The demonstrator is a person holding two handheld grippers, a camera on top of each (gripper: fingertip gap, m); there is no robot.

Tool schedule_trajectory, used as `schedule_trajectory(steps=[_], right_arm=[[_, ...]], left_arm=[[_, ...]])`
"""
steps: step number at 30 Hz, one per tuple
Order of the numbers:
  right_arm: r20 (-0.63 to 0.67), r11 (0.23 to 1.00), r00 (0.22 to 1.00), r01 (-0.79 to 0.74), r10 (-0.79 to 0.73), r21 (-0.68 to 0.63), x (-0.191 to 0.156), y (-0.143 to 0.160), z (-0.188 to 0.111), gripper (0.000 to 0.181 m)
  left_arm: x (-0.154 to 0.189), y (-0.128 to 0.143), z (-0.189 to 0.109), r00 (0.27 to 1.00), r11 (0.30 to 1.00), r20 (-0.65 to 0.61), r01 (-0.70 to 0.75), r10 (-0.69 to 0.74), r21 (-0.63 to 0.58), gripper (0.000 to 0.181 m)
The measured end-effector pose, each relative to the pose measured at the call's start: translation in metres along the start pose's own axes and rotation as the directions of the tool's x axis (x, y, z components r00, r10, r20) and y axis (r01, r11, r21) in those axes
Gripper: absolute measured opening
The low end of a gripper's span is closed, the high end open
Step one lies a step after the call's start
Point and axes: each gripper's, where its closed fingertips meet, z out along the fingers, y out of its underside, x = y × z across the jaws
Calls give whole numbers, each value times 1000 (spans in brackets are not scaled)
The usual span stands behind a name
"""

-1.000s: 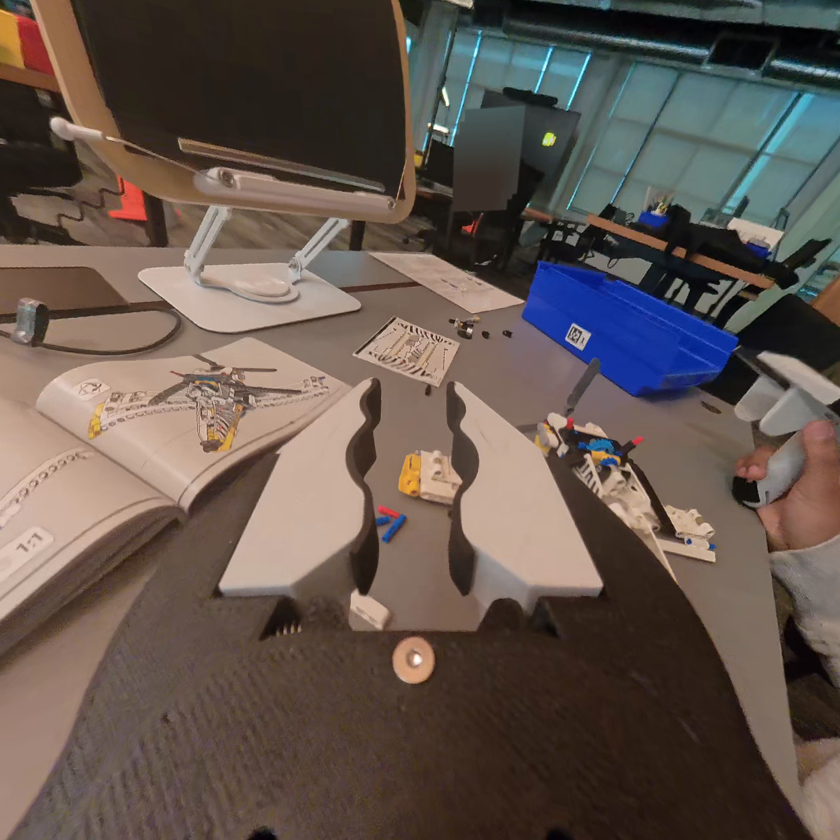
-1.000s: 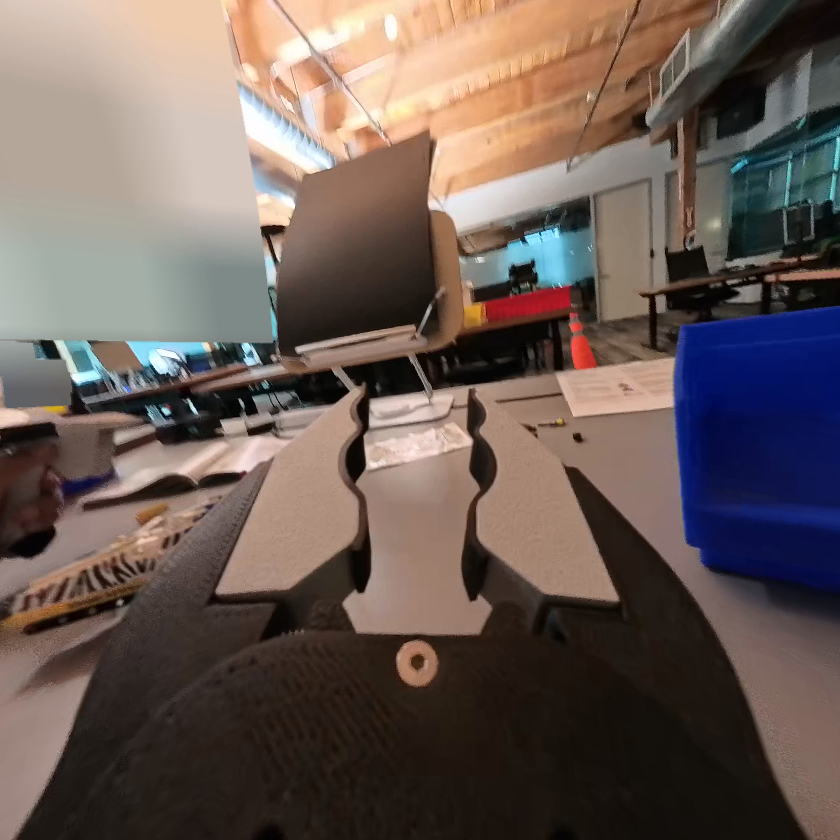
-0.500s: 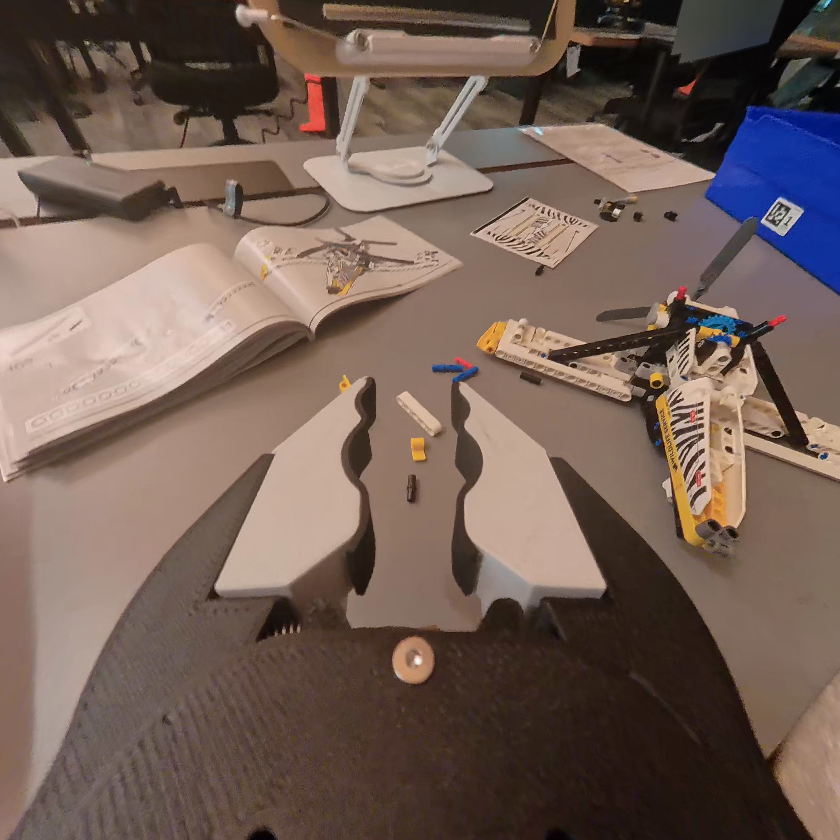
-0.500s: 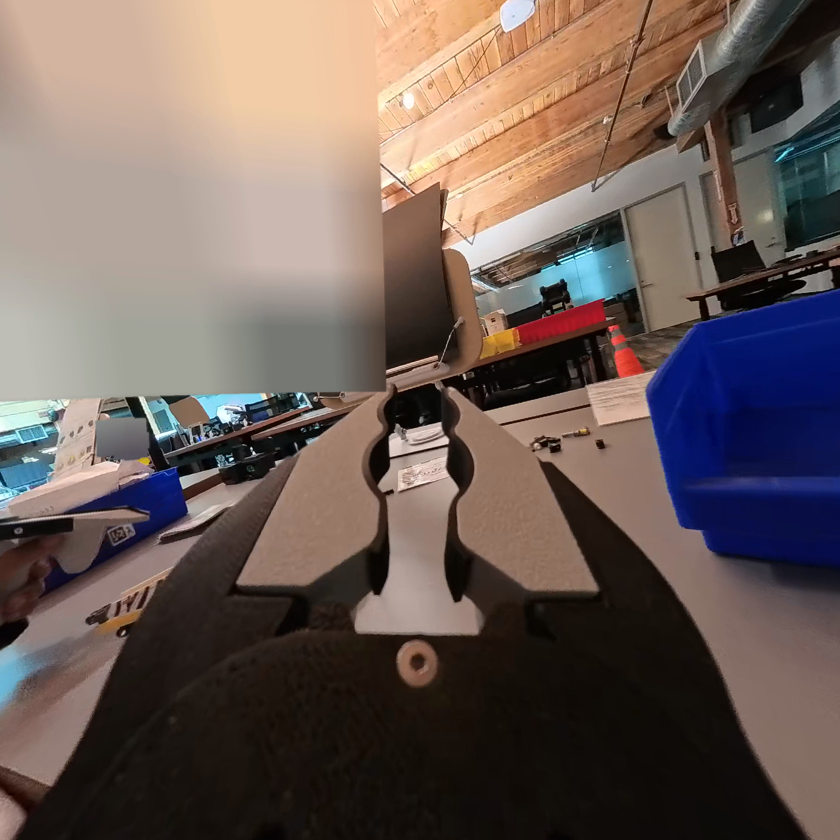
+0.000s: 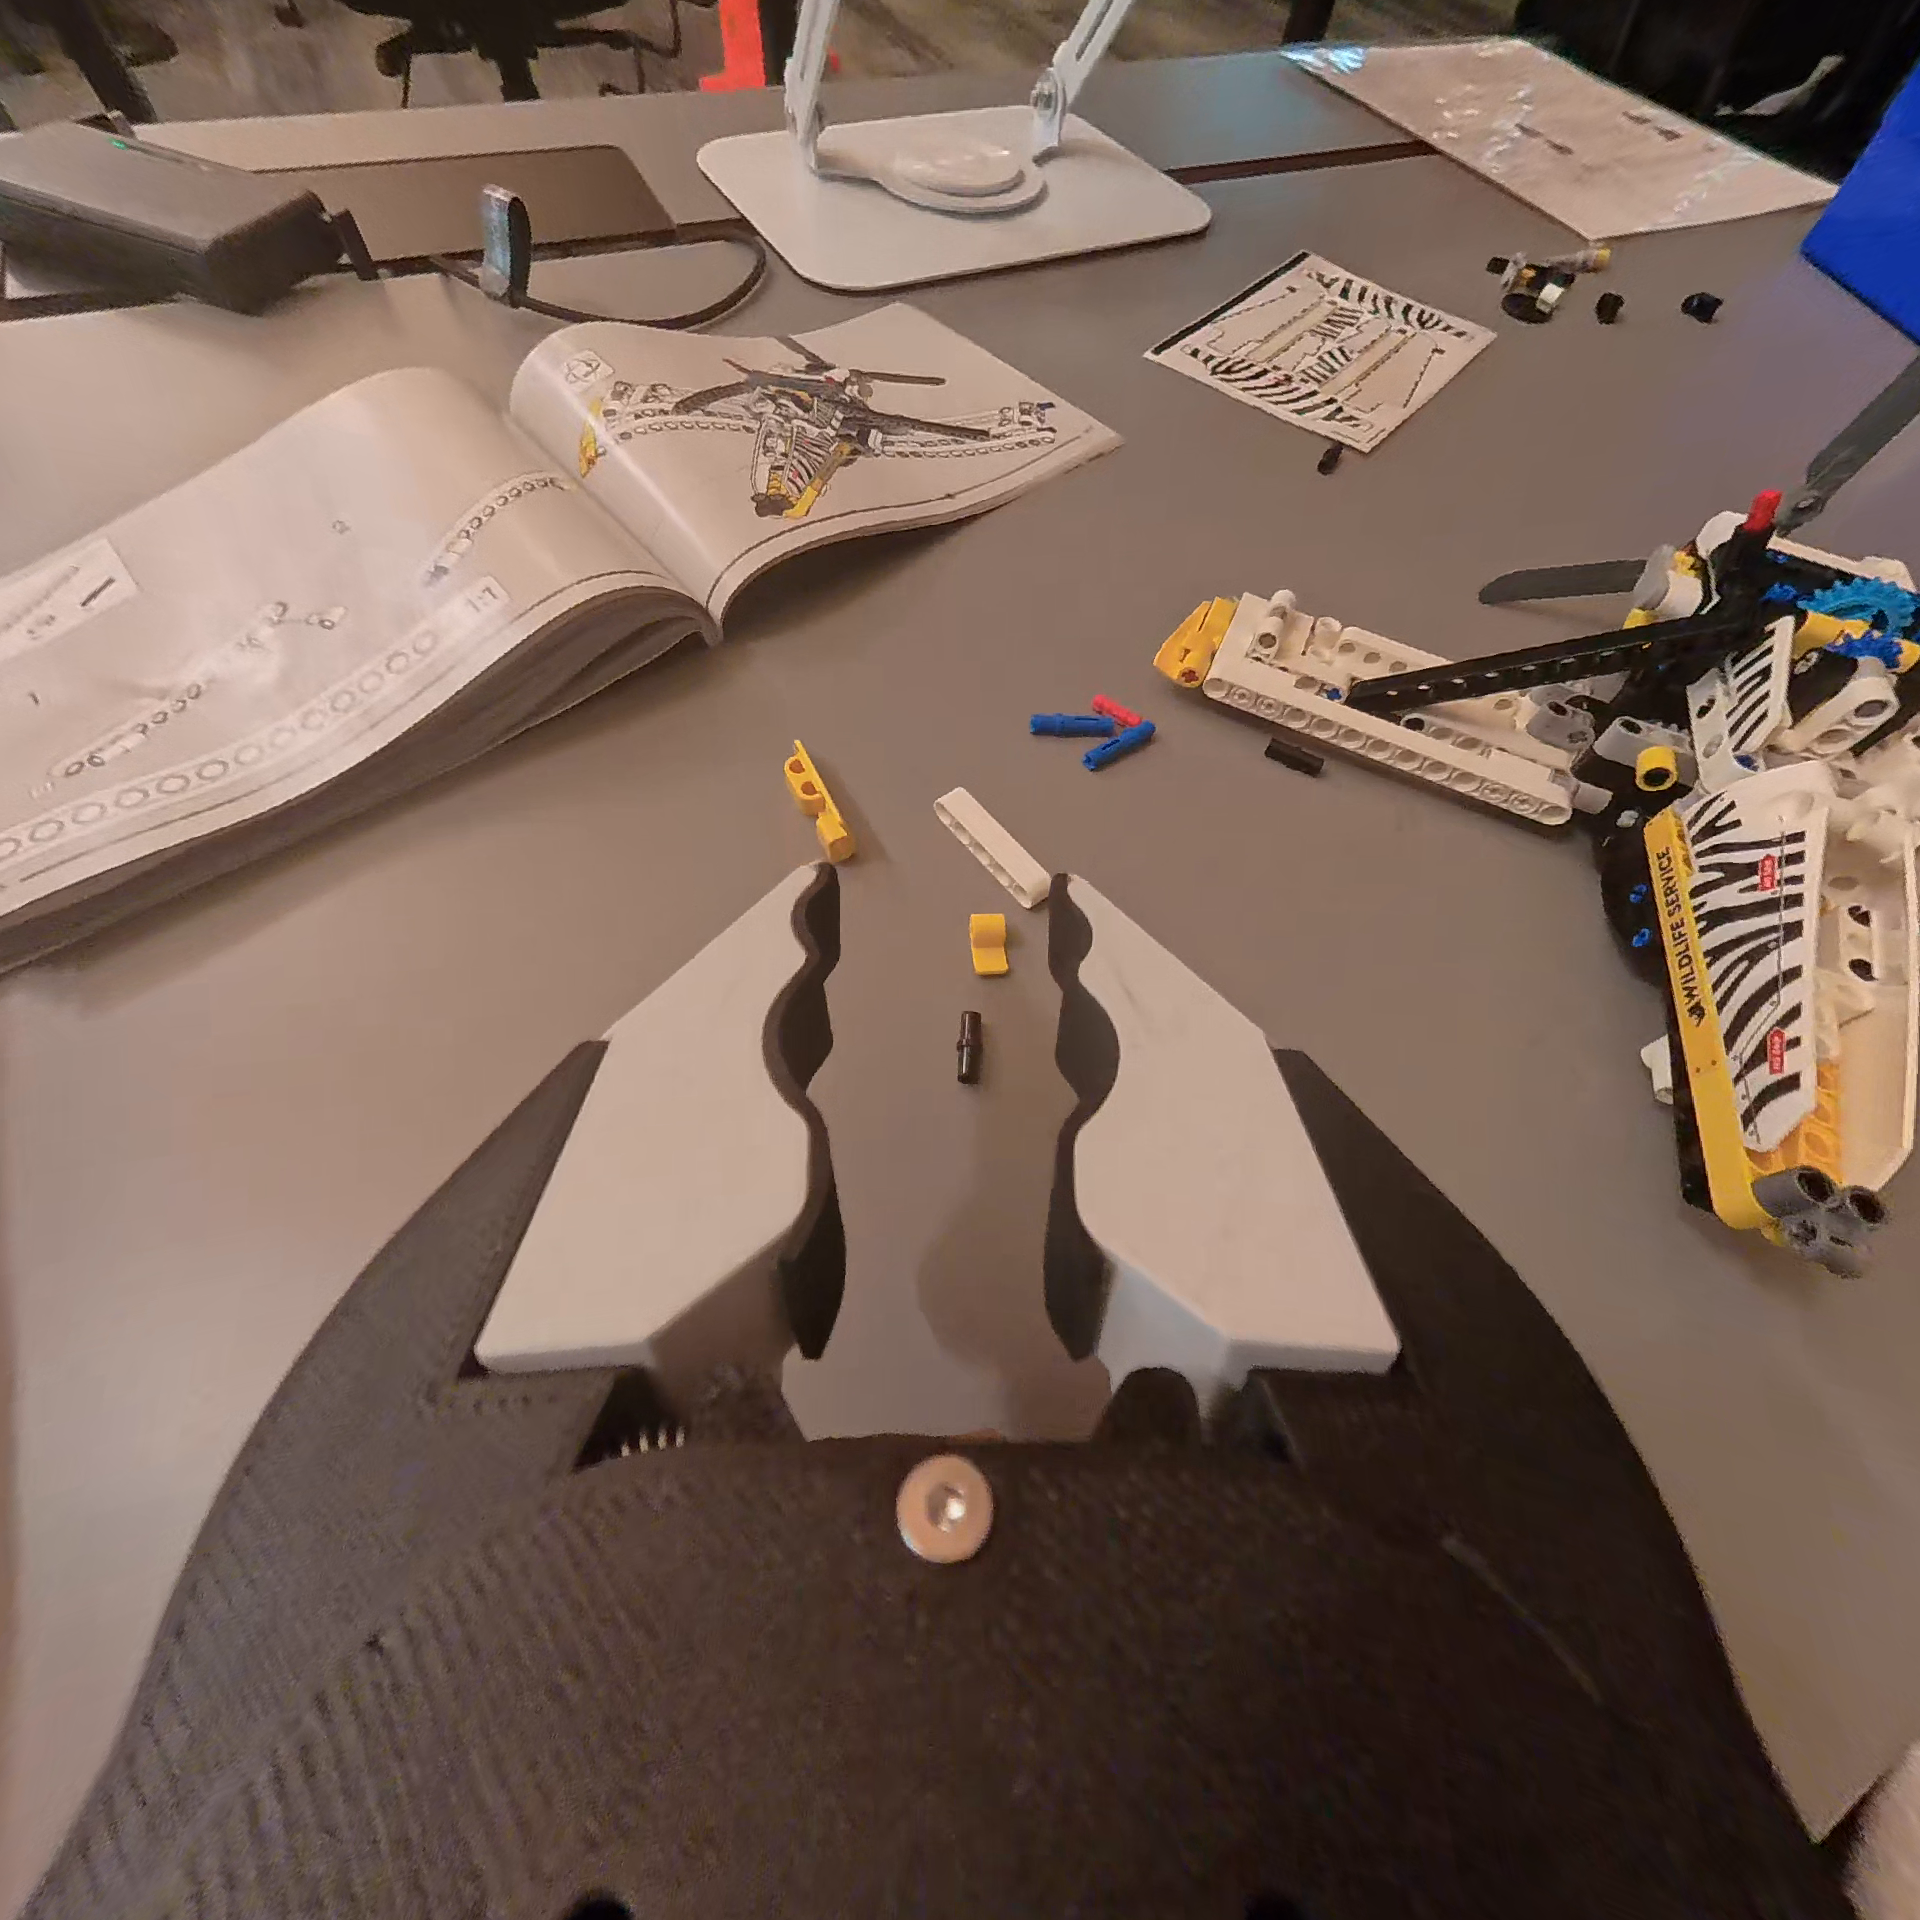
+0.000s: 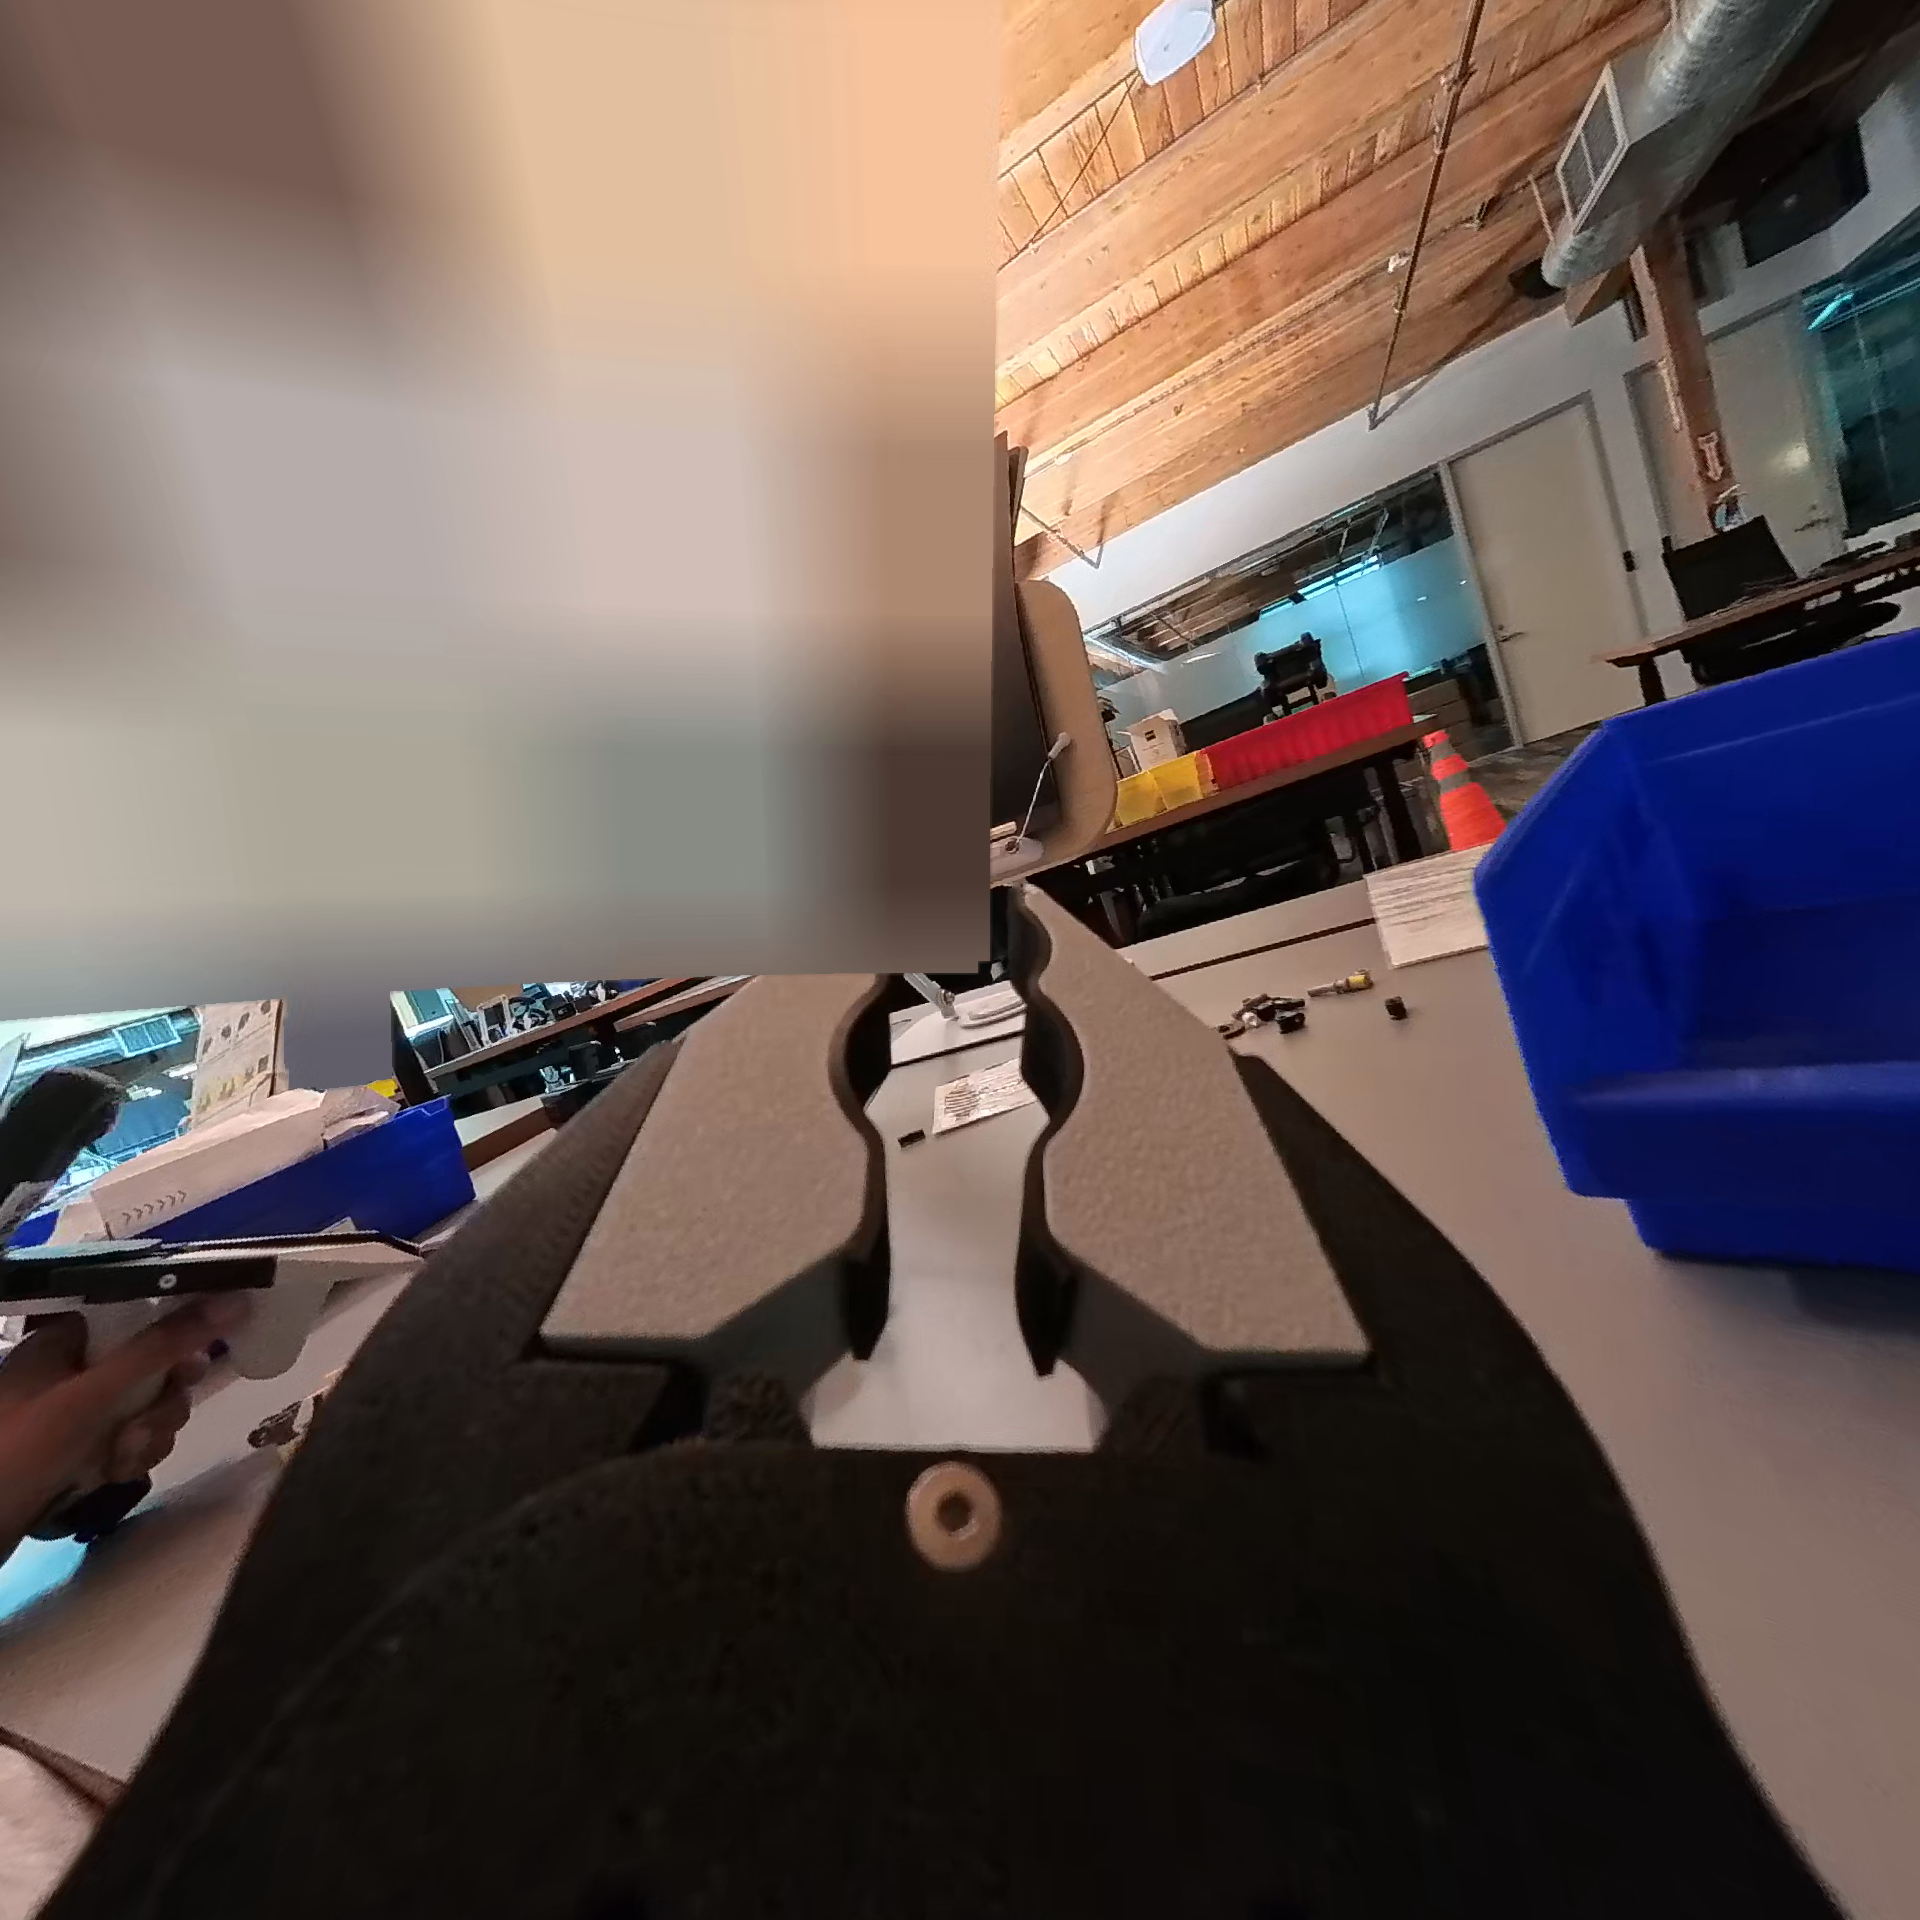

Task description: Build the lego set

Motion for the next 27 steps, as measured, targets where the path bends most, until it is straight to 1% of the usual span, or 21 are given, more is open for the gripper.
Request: schedule_trajectory(steps=[5,13,21,27], right_arm=[[2,1000,1000,21,-21,-17,-3,3,2,16],[8,1000,1000,12,-12,-14,-4,3,2,17],[13,1000,1000,20,-20,-19,-6,3,2,17],[11,999,1000,23,-22,-23,-6,4,3,17]], left_arm=[[0,2,2,1000,1000,10,-15,15,-17,39],[-3,3,2,999,999,-5,37,-37,-20,40],[-1,4,4,1000,999,-2,11,-11,-36,40],[-2,3,3,999,999,-17,35,-35,-27,40]])
